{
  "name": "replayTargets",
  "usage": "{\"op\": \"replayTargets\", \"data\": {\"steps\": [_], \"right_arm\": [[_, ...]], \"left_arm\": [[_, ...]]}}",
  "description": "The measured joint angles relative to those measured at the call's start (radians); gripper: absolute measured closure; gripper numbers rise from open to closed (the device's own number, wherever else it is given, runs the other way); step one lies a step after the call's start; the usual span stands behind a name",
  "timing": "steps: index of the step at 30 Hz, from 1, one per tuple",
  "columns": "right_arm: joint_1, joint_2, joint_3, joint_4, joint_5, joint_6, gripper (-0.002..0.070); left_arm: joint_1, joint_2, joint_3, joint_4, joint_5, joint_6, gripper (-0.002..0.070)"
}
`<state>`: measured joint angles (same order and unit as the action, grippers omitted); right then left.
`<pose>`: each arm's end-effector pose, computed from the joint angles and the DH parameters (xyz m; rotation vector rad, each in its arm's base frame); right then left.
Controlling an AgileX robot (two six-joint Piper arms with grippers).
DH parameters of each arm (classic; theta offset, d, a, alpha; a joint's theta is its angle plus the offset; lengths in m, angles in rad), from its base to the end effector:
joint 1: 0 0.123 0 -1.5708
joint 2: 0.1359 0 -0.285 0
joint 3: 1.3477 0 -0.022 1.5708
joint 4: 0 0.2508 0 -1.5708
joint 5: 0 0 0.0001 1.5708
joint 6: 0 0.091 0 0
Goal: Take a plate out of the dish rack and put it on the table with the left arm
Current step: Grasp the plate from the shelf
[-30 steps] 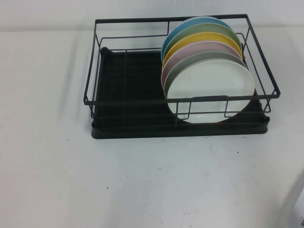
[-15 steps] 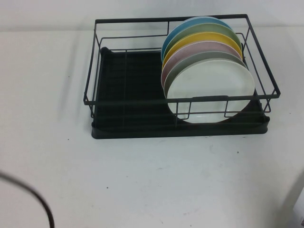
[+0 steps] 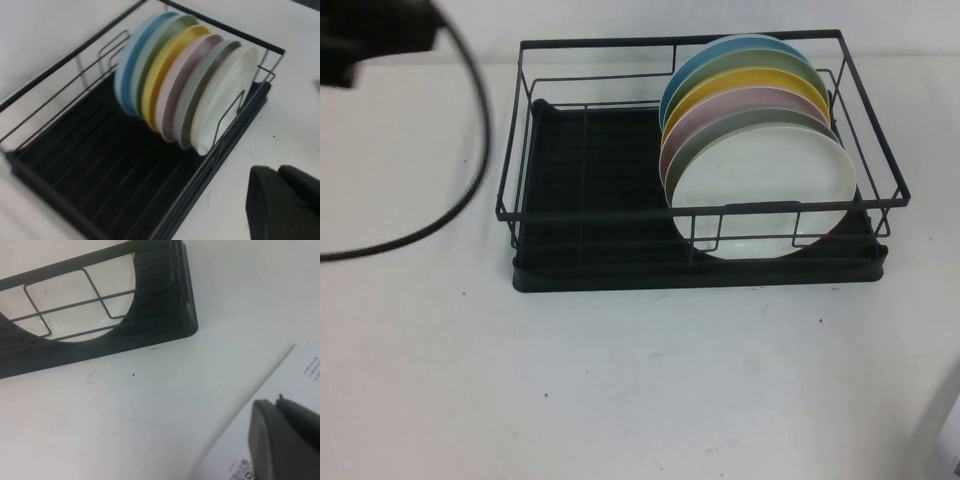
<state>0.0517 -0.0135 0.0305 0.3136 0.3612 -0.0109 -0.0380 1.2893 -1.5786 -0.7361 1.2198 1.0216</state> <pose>0.0522 0.0127 0.1727 0.1384 1.8519 0.3344 0.2337 -0.0663 0.4702 1.0932 1.8444 -0.3943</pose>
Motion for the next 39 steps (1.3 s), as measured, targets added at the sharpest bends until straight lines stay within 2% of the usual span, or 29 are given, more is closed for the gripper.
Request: {"op": "replayTargets", "data": {"steps": [9,11,16,18,25,39], "right_arm": [[0.000,0.000,0.000,0.000,0.000,0.000,0.0694],[0.000,0.000,0.000,0.000,0.000,0.000,0.0694],[0.000,0.000,0.000,0.000,0.000,0.000,0.0694],[0.000,0.000,0.000,0.000,0.000,0.000,0.0694],[0.000,0.000,0.000,0.000,0.000,0.000,0.0694],[0.000,0.000,0.000,0.000,0.000,0.000,0.0694]], "left_arm": [[-0.320,0.323,-0.188,0.194,-0.122,0.004,0.0661],[-0.373,0.390,-0.207,0.235,-0.155,0.002,0.0609],[-0.486,0.518,-0.231,0.304,-0.246,0.008,0.0349],[-0.517,0.549,-0.232,0.311,-0.286,0.008,0.0288],[-0.577,0.608,-0.234,0.316,-0.380,0.020,0.0250],[-0.580,0.684,-0.234,0.287,-0.523,0.039,0.0247]]}}
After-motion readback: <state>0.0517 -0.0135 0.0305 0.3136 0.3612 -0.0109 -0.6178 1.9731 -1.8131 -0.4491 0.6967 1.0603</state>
